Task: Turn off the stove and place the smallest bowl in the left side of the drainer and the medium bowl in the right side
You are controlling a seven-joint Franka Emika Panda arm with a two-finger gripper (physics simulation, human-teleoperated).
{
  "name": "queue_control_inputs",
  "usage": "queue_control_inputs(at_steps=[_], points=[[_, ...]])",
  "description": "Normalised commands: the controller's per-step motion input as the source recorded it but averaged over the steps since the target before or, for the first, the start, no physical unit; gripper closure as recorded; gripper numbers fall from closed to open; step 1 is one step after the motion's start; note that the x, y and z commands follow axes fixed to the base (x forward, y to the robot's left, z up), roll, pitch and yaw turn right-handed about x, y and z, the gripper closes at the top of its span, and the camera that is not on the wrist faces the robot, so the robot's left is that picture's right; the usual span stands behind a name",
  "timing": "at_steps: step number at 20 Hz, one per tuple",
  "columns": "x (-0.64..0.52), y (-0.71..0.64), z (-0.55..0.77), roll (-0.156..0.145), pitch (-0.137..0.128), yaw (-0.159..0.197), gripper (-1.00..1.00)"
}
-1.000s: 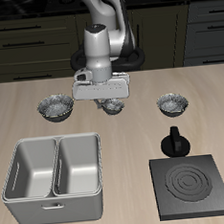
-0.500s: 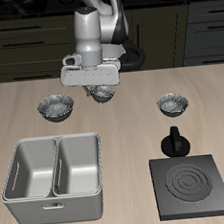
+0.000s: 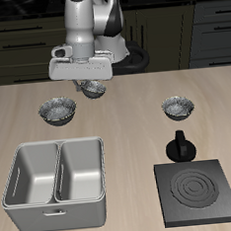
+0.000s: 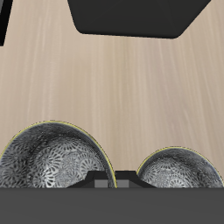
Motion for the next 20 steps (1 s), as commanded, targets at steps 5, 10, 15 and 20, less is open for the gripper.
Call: queue_control_inputs(at_steps=[5, 10, 15, 20], points=[[0.27, -0.05, 0.39, -0.061, 0.015, 0.085, 1.00], [0.41, 0.02, 0.14, -0.050, 0.052, 0.051, 1.00], [0.51, -0.13, 0.12, -0.059, 0.056, -0.013, 1.00], [0.26, -0.09, 0.23, -0.056, -0.015, -0.005, 1.00]])
